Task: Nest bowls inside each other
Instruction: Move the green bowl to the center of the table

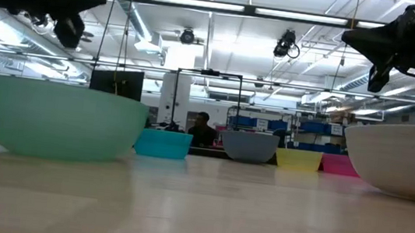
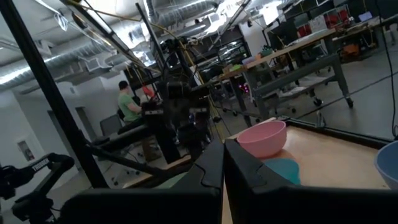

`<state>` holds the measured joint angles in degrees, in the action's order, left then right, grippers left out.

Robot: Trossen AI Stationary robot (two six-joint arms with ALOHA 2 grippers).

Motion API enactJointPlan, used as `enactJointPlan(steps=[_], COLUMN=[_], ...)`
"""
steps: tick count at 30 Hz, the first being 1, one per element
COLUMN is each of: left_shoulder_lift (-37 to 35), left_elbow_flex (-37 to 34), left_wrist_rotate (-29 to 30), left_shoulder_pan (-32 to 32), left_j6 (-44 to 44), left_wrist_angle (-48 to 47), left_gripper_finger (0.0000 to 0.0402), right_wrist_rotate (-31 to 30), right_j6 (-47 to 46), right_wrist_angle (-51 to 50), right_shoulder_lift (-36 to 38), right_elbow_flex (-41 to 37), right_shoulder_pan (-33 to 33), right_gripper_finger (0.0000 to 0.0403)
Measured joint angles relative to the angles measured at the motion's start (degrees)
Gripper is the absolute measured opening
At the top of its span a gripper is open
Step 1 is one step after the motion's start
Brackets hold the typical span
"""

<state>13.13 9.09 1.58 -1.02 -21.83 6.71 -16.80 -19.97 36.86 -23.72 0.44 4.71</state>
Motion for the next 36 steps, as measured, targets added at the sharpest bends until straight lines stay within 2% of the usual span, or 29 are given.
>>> enactJointPlan(steps=[7,16,27,36], left_shoulder_lift=[0.0,0.0,4.91,11.04], left_elbow_flex=[2.75,6.9,6.92,6.92], left_wrist_rotate=[-7.77,-18.02,-22.24,-22.22], left_shoulder_pan=[-0.01,-0.58,-6.39,-10.32], left_j6=[-9.82,-17.54,-25.5,-34.68], left_wrist_angle=[-18.31,-34.96,-38.75,-33.59], left_gripper_finger=[0.0006,0.0006,0.0006,0.0006], right_wrist_rotate=[0.0,-0.02,-0.1,-0.37], right_j6=[-0.74,-1.49,-1.51,-1.42], right_wrist_angle=[-0.02,-0.04,0.7,0.76], right_shoulder_lift=[-0.01,-0.01,0.01,0.01], right_elbow_flex=[0.14,0.21,0.32,0.41], right_shoulder_pan=[0.0,0.0,0.0,0.0], right_gripper_finger=[0.0004,0.0004,0.0004,0.0004])
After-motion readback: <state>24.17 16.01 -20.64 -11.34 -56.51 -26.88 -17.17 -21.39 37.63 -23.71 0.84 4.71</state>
